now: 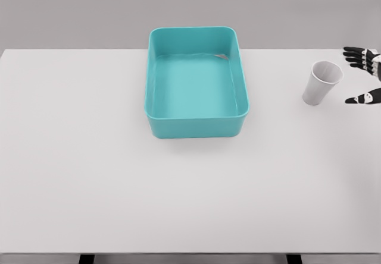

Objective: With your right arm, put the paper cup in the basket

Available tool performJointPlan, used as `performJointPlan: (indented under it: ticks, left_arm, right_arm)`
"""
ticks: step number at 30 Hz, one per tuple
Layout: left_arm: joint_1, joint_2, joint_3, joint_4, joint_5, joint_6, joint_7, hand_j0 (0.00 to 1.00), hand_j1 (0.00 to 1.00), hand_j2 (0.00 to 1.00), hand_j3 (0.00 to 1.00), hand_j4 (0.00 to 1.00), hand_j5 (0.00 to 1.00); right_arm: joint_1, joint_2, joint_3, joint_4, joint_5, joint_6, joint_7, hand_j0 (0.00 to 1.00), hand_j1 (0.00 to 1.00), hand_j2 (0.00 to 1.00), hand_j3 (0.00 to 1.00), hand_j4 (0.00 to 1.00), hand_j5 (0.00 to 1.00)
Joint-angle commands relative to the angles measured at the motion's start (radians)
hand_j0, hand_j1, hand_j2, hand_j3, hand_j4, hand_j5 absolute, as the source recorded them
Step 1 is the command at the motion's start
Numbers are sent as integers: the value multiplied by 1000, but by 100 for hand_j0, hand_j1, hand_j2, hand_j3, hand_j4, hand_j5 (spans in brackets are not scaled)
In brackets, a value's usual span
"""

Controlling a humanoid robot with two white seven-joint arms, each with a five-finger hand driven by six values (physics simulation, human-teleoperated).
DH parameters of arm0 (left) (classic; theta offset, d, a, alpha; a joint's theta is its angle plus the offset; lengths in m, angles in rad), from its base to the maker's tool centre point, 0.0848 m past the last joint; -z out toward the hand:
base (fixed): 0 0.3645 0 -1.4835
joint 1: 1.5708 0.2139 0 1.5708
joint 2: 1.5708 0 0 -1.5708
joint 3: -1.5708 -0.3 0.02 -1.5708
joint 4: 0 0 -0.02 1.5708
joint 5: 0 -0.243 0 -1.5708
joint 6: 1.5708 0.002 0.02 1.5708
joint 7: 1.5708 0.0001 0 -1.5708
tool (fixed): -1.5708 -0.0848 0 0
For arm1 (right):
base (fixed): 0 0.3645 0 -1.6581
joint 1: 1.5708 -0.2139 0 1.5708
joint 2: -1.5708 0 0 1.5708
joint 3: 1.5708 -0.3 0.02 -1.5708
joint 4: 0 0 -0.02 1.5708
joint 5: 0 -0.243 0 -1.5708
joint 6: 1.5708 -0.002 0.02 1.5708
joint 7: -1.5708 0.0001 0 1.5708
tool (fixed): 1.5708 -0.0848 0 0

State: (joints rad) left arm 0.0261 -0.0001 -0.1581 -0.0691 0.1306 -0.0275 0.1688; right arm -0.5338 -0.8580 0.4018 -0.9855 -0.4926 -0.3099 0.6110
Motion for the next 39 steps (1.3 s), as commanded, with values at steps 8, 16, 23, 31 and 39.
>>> performJointPlan:
  ticks: [8,16,23,31,39]
  left_arm:
    - [0,0,0,0,0,0,0,100,100,100,100,100,100]
    - [0,0,0,0,0,0,0,100,100,100,100,100,100]
    - [0,0,0,0,0,0,0,100,100,100,100,100,100]
    - [0,0,0,0,0,0,0,100,100,100,100,100,100]
    - [0,0,0,0,0,0,0,100,100,100,100,100,100]
  right_arm:
    - [-43,93,2,96,92,2,0,100,100,100,100,100,100]
    - [-83,126,2,140,109,5,0,100,100,100,100,100,100]
    - [-107,154,2,180,146,3,0,100,100,100,100,100,100]
    - [-118,182,2,240,169,-2,0,100,100,100,100,100,100]
    - [-118,198,2,252,170,0,0,100,100,100,100,100,100]
